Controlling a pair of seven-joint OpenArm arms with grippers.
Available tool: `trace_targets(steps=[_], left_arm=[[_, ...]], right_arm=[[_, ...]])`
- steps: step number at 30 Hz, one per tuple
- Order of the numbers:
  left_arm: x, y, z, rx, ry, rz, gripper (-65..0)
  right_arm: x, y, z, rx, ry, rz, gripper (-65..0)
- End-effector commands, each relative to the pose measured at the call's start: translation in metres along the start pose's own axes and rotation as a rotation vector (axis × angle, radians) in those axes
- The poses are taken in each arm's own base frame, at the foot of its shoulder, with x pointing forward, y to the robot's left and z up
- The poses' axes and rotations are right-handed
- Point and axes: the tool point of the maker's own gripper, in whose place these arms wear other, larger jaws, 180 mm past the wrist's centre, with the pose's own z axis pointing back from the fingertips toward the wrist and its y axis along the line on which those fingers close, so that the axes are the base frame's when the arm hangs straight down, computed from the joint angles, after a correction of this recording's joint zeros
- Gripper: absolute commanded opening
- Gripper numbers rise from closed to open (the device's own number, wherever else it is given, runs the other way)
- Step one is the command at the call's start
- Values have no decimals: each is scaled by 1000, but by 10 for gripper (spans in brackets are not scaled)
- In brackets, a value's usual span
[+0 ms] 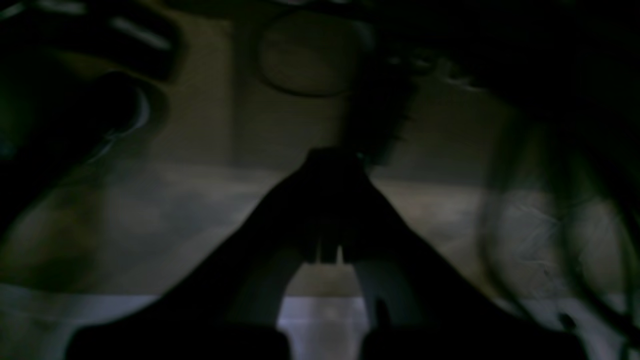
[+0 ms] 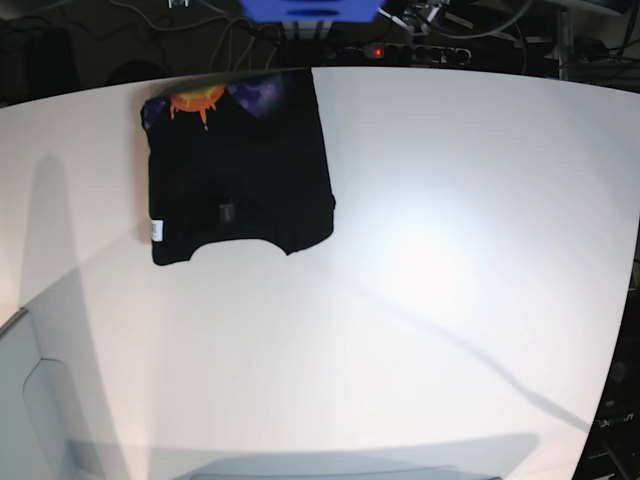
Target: Fold the T-shirt properly
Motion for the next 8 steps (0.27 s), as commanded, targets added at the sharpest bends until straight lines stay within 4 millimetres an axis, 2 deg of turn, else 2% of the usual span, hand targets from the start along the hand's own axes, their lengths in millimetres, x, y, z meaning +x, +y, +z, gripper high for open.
trace_targets(steps=[1, 6, 8], left_arm=[[-1, -4, 0, -8, 1, 2, -650], [3, -14, -2, -25, -1, -8, -650], [4, -25, -4, -46, 3, -47, -650]], right_arm=[[0, 3, 1, -29, -5, 21, -650], [13, 40, 3, -14, -33, 105, -650], [26, 59, 2, 16, -59, 117, -650]])
